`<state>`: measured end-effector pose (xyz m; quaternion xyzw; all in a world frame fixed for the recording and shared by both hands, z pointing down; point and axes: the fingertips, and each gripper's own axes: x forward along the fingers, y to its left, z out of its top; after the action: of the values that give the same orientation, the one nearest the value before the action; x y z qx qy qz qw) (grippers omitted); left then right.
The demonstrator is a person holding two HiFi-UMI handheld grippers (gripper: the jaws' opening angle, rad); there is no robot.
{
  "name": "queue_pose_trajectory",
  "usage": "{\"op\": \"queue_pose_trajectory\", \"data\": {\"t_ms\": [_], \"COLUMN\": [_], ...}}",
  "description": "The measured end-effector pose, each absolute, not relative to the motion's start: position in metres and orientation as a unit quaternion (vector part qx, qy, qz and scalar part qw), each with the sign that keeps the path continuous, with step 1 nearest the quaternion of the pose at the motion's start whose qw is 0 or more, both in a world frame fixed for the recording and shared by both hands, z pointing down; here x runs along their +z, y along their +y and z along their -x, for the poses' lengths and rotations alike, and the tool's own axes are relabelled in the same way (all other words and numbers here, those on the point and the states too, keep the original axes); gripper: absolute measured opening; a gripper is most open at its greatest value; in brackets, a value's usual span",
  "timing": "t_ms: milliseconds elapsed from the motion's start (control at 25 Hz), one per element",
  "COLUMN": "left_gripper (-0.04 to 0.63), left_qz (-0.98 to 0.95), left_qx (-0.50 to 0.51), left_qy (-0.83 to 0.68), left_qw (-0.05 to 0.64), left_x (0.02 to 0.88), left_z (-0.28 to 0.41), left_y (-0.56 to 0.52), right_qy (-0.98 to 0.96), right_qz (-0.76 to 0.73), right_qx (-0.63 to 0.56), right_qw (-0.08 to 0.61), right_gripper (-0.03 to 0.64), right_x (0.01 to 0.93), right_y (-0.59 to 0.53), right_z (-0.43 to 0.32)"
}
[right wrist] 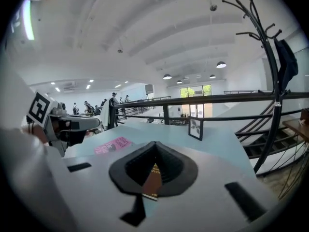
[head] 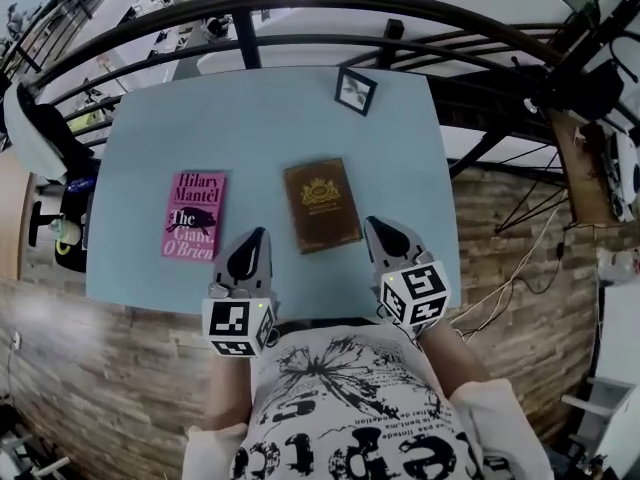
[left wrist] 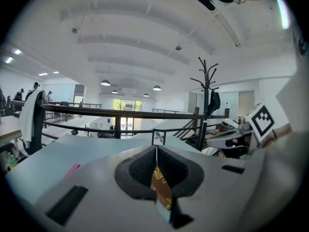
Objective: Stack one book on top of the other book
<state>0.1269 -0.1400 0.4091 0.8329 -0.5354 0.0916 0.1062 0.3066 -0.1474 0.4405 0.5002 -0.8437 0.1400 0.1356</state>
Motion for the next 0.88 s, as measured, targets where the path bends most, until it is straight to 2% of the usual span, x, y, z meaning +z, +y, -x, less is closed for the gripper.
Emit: {"op": "queue_pose_trajectory", "data": {"t_ms": [240, 320, 400, 560, 680, 880], "left_gripper": [0.011, 0.011, 0.011, 0.011, 0.011, 0.011], "left_qz": [-0.819, -0.817, -0.815, -0.814, -0.810, -0.803], "left_qx": [0.106, 0.114, 0.123, 0.137, 0.148, 0.164], "left_qy": [-0.550, -0.551, -0.549, -0.545, -0.545, -0.547], "left_qw": [0.122, 0.130, 0.136, 0.149, 0.159, 0.171], "left_x": [0.433, 0.441, 0.450, 0.468, 0.480, 0.497], "left_z": [-0.129, -0.130, -0.133, -0.139, -0.140, -0.140], "left_y": [-0.155, -0.160, -0.165, -0.174, -0.178, -0.180], "right_qy": [-0.858, -0.860, -0.857, -0.845, -0.841, -0.835], "right_qz": [-0.445, -0.425, -0.414, -0.394, -0.374, -0.345], "right_qx": [0.182, 0.200, 0.214, 0.257, 0.281, 0.317], "right_qw": [0.180, 0.201, 0.221, 0.253, 0.272, 0.287], "right_gripper": [-0.001, 0.130, 0.153, 0.285, 0.334, 0.348], "right_x": [0.487, 0.504, 0.521, 0.562, 0.589, 0.622], "right_y": [-0.175, -0.184, -0.194, -0.210, -0.216, -0.225], "right_z": [-0.298, -0.294, -0.293, -0.294, -0.292, -0.289]}}
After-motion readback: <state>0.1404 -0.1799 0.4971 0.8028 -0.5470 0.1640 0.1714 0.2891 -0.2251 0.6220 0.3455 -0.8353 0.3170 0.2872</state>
